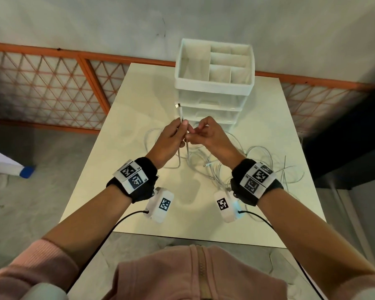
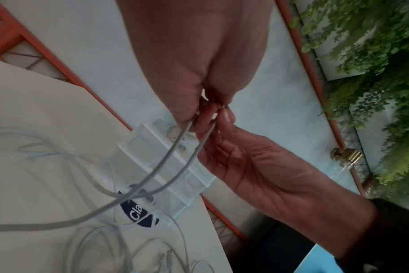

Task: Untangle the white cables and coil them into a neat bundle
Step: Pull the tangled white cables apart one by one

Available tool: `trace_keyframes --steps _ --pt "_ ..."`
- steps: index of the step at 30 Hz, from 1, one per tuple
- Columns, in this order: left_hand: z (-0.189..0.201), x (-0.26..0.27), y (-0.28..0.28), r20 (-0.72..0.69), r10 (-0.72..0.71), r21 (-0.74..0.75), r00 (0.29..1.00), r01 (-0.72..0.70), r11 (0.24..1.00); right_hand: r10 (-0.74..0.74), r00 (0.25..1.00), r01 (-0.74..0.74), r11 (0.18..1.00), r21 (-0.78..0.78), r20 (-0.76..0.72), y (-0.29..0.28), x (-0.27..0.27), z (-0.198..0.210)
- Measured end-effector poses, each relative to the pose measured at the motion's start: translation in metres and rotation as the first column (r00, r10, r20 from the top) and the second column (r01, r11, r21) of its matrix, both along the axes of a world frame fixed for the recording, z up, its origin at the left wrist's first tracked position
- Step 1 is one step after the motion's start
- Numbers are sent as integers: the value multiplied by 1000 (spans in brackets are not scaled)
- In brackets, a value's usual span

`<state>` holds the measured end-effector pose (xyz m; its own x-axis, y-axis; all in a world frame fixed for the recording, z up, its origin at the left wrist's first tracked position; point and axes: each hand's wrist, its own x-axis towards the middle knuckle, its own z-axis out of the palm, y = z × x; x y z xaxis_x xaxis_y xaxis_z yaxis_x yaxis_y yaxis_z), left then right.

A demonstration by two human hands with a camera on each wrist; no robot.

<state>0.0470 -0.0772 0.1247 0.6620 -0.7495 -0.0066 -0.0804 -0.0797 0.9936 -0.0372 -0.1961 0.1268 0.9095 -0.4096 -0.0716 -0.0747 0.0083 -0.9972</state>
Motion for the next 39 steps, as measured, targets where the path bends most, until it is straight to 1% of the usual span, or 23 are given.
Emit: trace_keyframes --steps 2,3,4,6,8,10,11,13,14,15,16,17,18,19,21,22,24,25,28,30,33,36,39 --pt "7 1 -1 53 60 -17 997 -59 998 113 991 -109 993 49 -69 1 0 0" --pt "14 2 -2 45 78 -45 996 -76 996 194 975 -187 980 66 -106 4 0 -1" --pt "21 3 -3 -9 70 -92 998 -70 993 279 951 -272 960 70 -132 7 2 -3" --pt "37 3 -5 -188 -13 -251 982 -35 967 421 891 -424 905 20 -169 15 5 -7" --pt "52 1 -4 -224 -60 -328 973 -18 944 489 836 -529 839 -129 -248 17 8 -10" --pt "63 4 -1 -187 -62 -358 980 -9 934 474 800 -588 739 -329 -366 8 6 -16" --pt "67 8 2 -179 -50 -372 983 -21 928 433 772 -624 659 -421 -466 0 3 -23" --pt "76 19 11 -175 14 -380 984 -81 921 249 683 -700 490 -519 -687 -21 -7 -38" --pt "78 24 15 -139 67 -360 988 -113 926 151 674 -697 455 -555 -723 -31 -13 -44" --pt "77 29 20 -58 122 -316 991 -135 939 103 700 -661 470 -586 -707 -41 -18 -48" --pt "73 33 24 74 164 -241 984 -142 960 103 744 -608 514 -605 -660 -48 -22 -50" --pt "66 36 26 233 154 -130 960 -126 983 139 789 -557 573 -602 -598 -52 -24 -46" --pt "57 36 27 362 81 6 929 -89 996 189 818 -526 628 -574 -543 -53 -23 -39" --pt "48 35 26 432 -33 149 901 -35 988 238 835 -514 660 -548 -496 -52 -20 -29" --pt "31 28 24 418 -222 349 881 69 934 268 868 -474 694 -542 -418 -47 -10 -2" --pt "24 26 23 385 -244 380 890 88 921 255 889 -437 719 -540 -380 -45 -5 12" --pt "19 22 21 300 -226 355 927 111 928 201 933 -344 745 -572 -300 -46 2 36" --pt "20 20 20 267 -206 313 942 118 943 179 942 -321 728 -606 -284 -48 3 44" --pt "35 13 16 252 -173 203 952 122 971 120 935 -336 604 -723 -334 -47 5 52" --pt "44 8 10 248 -166 172 954 125 977 70 920 -360 535 -764 -385 -44 6 48" --pt "46 5 4 268 -180 180 947 134 974 95 915 -385 495 -779 -391 -37 9 41" --pt "41 7 5 349 -175 184 920 116 976 81 929 -346 530 -774 -360 -36 10 42" --pt "50 10 10 416 -50 25 908 43 999 128 945 -305 671 -676 -300 -37 6 42"
